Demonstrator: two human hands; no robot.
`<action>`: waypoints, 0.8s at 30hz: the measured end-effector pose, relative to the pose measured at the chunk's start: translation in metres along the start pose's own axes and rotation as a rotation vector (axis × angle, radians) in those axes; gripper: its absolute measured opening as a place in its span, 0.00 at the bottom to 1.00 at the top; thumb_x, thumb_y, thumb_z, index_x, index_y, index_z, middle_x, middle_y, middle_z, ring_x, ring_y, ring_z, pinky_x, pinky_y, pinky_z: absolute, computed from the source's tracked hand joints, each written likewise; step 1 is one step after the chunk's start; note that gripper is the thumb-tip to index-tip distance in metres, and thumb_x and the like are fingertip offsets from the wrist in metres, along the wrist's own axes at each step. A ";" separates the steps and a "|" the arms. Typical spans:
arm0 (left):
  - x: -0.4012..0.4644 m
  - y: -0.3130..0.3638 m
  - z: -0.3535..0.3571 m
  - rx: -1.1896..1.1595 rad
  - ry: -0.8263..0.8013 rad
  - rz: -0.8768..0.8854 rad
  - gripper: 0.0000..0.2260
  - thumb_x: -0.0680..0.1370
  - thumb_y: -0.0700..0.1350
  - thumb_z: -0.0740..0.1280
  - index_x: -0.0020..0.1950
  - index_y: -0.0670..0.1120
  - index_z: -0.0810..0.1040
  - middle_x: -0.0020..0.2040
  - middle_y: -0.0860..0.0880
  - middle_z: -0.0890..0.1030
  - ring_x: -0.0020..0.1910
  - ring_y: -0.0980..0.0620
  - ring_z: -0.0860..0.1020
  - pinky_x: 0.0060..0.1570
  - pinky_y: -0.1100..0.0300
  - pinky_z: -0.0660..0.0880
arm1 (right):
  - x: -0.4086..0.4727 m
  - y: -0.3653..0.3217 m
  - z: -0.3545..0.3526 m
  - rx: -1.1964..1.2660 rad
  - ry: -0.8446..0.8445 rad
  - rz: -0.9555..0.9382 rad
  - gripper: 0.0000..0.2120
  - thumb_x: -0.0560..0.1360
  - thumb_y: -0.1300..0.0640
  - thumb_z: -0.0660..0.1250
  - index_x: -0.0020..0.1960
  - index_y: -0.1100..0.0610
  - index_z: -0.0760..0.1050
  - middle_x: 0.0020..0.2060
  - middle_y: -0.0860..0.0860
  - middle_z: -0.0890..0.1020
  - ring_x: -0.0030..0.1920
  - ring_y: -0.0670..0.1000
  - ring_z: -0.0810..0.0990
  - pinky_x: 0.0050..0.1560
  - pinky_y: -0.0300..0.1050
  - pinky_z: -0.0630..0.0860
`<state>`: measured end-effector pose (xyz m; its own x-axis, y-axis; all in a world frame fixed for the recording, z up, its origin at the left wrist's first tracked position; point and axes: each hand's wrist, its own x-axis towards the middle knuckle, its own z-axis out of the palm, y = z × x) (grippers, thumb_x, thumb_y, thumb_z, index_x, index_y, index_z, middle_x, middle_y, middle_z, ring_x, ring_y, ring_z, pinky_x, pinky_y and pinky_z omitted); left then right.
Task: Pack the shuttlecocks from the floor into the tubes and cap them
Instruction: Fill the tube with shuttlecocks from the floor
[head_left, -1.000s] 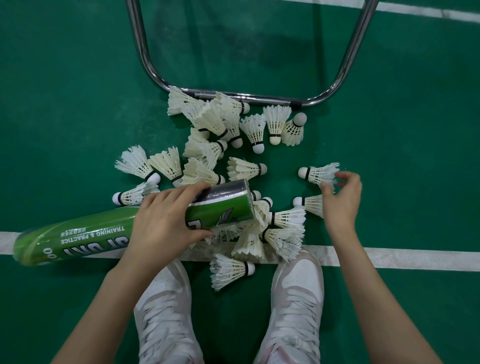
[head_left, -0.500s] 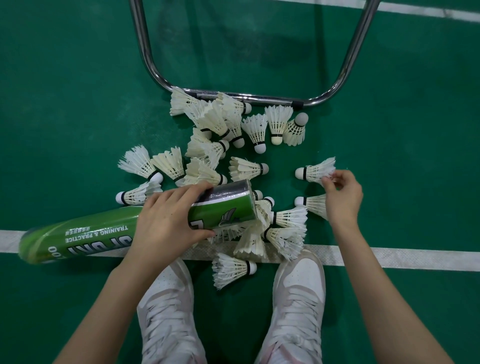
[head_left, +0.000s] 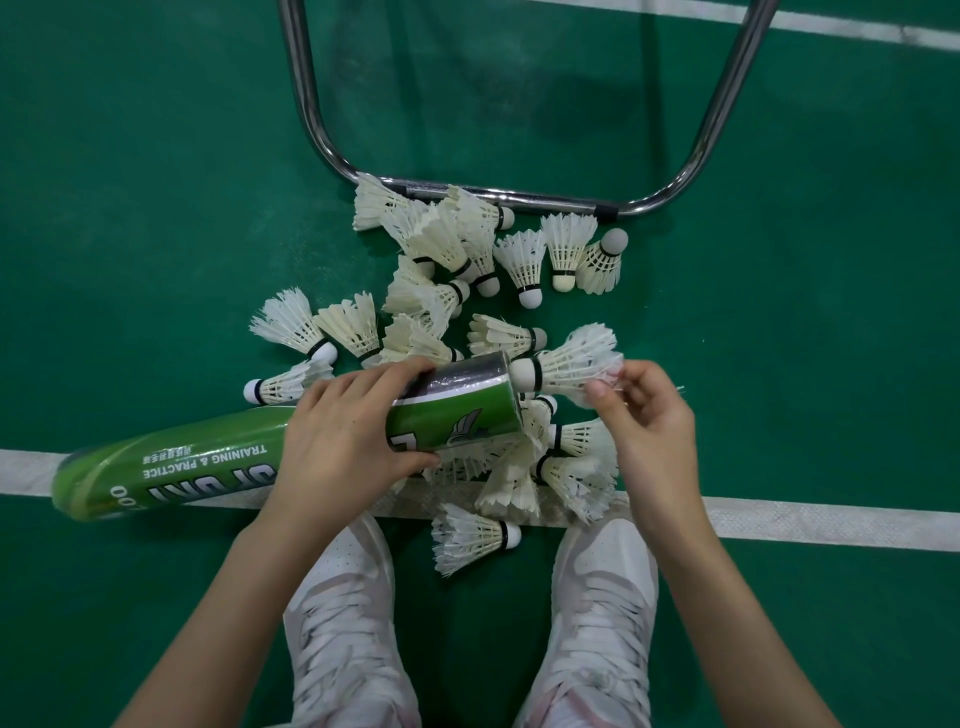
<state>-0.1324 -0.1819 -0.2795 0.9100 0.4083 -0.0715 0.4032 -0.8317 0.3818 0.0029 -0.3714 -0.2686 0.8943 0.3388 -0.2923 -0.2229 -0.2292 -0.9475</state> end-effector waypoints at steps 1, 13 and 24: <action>0.000 0.000 0.000 0.000 0.000 0.000 0.37 0.58 0.57 0.78 0.64 0.56 0.66 0.56 0.52 0.79 0.53 0.45 0.76 0.53 0.50 0.69 | -0.003 0.000 0.002 0.010 -0.026 0.016 0.03 0.75 0.62 0.66 0.48 0.58 0.74 0.44 0.53 0.79 0.45 0.46 0.78 0.49 0.34 0.75; 0.001 0.001 -0.001 -0.004 -0.006 -0.019 0.37 0.58 0.57 0.78 0.64 0.54 0.69 0.57 0.51 0.79 0.54 0.44 0.76 0.54 0.49 0.69 | -0.014 0.004 0.026 0.007 -0.267 0.003 0.03 0.75 0.61 0.66 0.46 0.53 0.75 0.39 0.44 0.79 0.43 0.40 0.78 0.47 0.33 0.73; -0.001 0.001 0.003 0.008 0.003 0.001 0.37 0.58 0.56 0.78 0.63 0.56 0.67 0.56 0.51 0.79 0.53 0.45 0.77 0.52 0.48 0.70 | -0.025 0.004 0.034 -0.149 -0.269 -0.015 0.13 0.69 0.59 0.73 0.44 0.44 0.72 0.41 0.40 0.79 0.44 0.33 0.75 0.45 0.23 0.68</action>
<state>-0.1329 -0.1846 -0.2814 0.9102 0.4085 -0.0688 0.4031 -0.8350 0.3746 -0.0339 -0.3497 -0.2692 0.7577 0.5680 -0.3212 -0.1332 -0.3473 -0.9282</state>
